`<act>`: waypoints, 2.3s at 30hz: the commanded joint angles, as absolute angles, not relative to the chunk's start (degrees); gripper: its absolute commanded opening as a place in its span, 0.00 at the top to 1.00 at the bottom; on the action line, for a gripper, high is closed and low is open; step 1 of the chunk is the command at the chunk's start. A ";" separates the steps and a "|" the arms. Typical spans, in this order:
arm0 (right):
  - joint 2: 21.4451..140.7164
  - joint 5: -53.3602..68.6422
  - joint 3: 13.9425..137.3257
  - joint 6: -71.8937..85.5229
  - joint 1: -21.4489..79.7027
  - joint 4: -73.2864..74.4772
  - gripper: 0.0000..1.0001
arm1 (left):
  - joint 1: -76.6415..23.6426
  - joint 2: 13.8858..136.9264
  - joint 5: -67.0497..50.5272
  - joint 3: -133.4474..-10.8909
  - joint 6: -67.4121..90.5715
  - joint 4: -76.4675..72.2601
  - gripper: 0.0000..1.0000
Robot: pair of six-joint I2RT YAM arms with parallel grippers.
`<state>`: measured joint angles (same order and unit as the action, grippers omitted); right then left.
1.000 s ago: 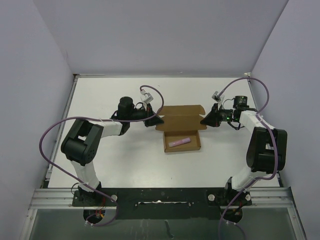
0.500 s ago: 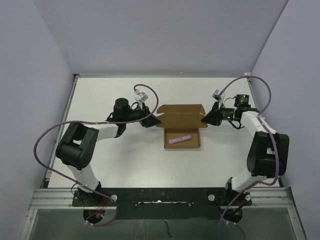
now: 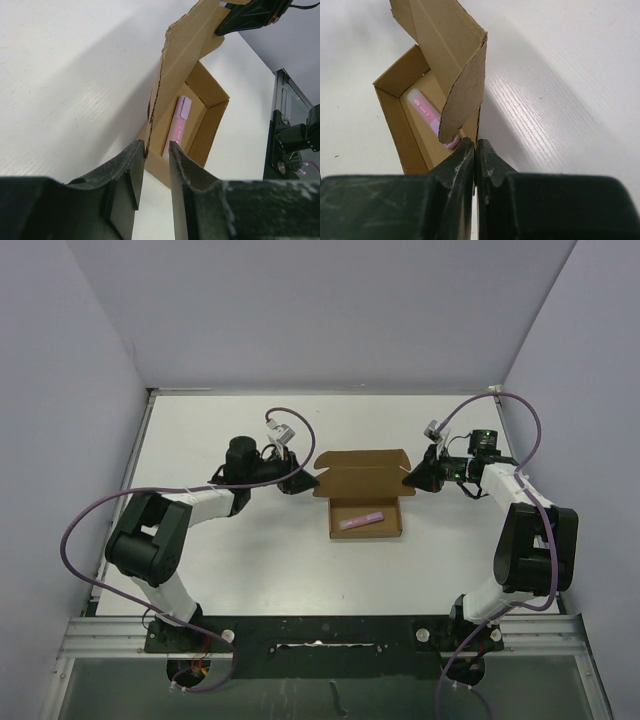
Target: Fold the paper box
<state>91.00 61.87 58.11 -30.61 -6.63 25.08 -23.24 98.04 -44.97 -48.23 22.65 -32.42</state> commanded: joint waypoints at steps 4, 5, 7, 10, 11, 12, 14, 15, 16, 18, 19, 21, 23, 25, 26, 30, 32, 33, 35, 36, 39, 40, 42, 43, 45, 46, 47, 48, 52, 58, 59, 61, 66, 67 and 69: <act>88.69 62.64 57.92 -30.58 -6.16 23.33 1.00 | -24.12 96.52 -44.64 -51.09 21.39 -32.59 0.75; 88.76 62.74 57.92 -30.52 -6.11 23.37 1.00 | -24.16 96.70 -44.65 -51.33 21.22 -32.39 0.76; 88.72 62.75 57.92 -30.54 -6.15 23.45 1.00 | -24.26 97.04 -44.82 -51.82 21.10 -32.07 0.82; 88.88 62.88 58.05 -30.67 -6.13 23.76 1.00 | -24.26 97.59 -45.34 -52.52 21.18 -31.48 0.97; 88.86 62.92 58.16 -30.88 -6.16 24.07 1.00 | -24.26 97.67 -45.49 -52.55 21.18 -31.53 0.99; 89.00 62.93 58.25 -30.95 -6.14 24.28 1.00 | -24.26 97.69 -45.67 -52.61 21.14 -31.62 1.00; 88.99 62.91 58.40 -31.01 -6.11 24.50 1.00 | -24.26 97.66 -45.66 -52.65 20.93 -31.48 1.00; 88.96 62.88 58.44 -31.00 -6.12 24.64 0.99 | -24.26 97.52 -45.55 -52.61 20.66 -31.35 1.00; 88.99 62.84 58.51 -30.96 -6.11 24.73 0.98 | -24.30 97.37 -45.23 -52.49 20.31 -31.23 1.00; 88.95 62.56 58.61 -30.93 -6.15 24.95 0.92 | -24.38 96.94 -44.81 -52.17 19.51 -31.01 1.00; 88.95 62.31 58.81 -30.85 -6.15 25.07 0.89 | -24.50 96.70 -44.44 -51.93 19.02 -30.84 1.00; 89.16 62.05 59.45 -30.95 -6.15 26.06 0.82 | -24.71 96.25 -43.97 -51.73 18.01 -30.32 1.00; 89.39 62.00 60.22 -31.39 -6.27 27.22 0.76 | -24.70 96.24 -44.07 -51.69 17.36 -29.93 1.00; 89.41 61.68 60.38 -31.54 -6.32 27.46 0.73 | -24.70 96.39 -44.22 -51.72 17.07 -29.88 1.00; 89.32 61.55 60.38 -31.50 -6.33 27.50 0.72 | -24.70 96.41 -44.35 -51.74 16.98 -29.88 1.00; 88.94 61.13 60.55 -31.32 -6.77 27.43 0.71 | -24.70 96.37 -44.38 -51.78 16.84 -29.80 1.00; 88.84 61.17 60.71 -31.12 -7.40 27.55 0.71 | -24.72 96.33 -44.30 -51.83 16.71 -29.71 1.00; 88.78 61.22 60.80 -31.05 -7.72 27.68 0.71 | -24.70 96.33 -44.30 -51.87 16.70 -29.71 1.00; 88.73 61.43 60.89 -31.09 -8.05 27.92 0.72 | -24.70 96.33 -44.30 -51.88 16.69 -29.69 1.00; 88.75 61.48 60.91 -31.12 -8.08 28.06 0.72 | -24.75 96.33 -44.30 -51.90 16.70 -29.63 1.00; 88.68 61.61 60.82 -31.10 -7.92 27.95 0.76 | -24.70 96.32 -44.33 -51.91 16.63 -29.61 1.00; 88.71 61.64 60.88 -31.07 -7.91 27.95 0.78 | -24.71 96.25 -44.36 -51.86 16.61 -29.62 1.00; 88.75 62.01 60.91 -31.12 -7.83 28.03 0.86 | -24.72 96.15 -44.34 -51.90 16.66 -29.55 1.00; 88.74 62.09 60.91 -31.28 -7.75 28.08 0.91 | -24.70 96.08 -44.31 -51.93 16.74 -29.61 1.00; 88.55 62.14 60.91 -31.65 -7.49 28.19 0.99 | -24.70 96.13 -44.30 -52.16 17.11 -29.60 1.00; 88.49 62.14 60.91 -31.80 -7.41 28.28 1.00 | -24.70 96.15 -44.23 -52.19 17.38 -29.62 1.00; 88.42 62.18 60.83 -32.01 -7.34 28.36 1.00 | -24.70 96.22 -44.13 -52.36 17.64 -29.62 1.00; 88.24 62.22 60.82 -32.21 -7.30 28.46 1.00 | -24.72 96.30 -44.17 -52.45 17.85 -29.58 1.00; 87.79 62.26 60.52 -32.57 -7.20 28.30 1.00 | -24.70 96.73 -44.41 -53.02 18.43 -29.53 0.92; 87.47 62.42 60.47 -32.62 -7.21 28.21 1.00 | -24.78 97.85 -44.99 -54.04 18.98 -29.30 0.84; 87.52 62.46 60.47 -32.62 -7.21 28.21 1.00 | -24.83 98.02 -45.04 -54.25 18.92 -29.15 0.84; 87.45 62.57 60.38 -32.48 -7.21 28.15 1.00 | -25.00 98.23 -45.01 -54.47 18.77 -28.86 0.83; 87.44 62.66 60.30 -32.34 -7.21 27.95 1.00 | -25.52 98.82 -44.47 -54.88 17.67 -27.39 0.82; 87.52 62.61 60.29 -32.30 -7.21 27.95 1.00 | -25.64 98.87 -44.09 -54.95 17.34 -26.97 0.81; 87.53 62.67 60.29 -32.20 -7.08 27.86 1.00 | -25.78 99.11 -43.42 -55.14 16.55 -25.98 0.80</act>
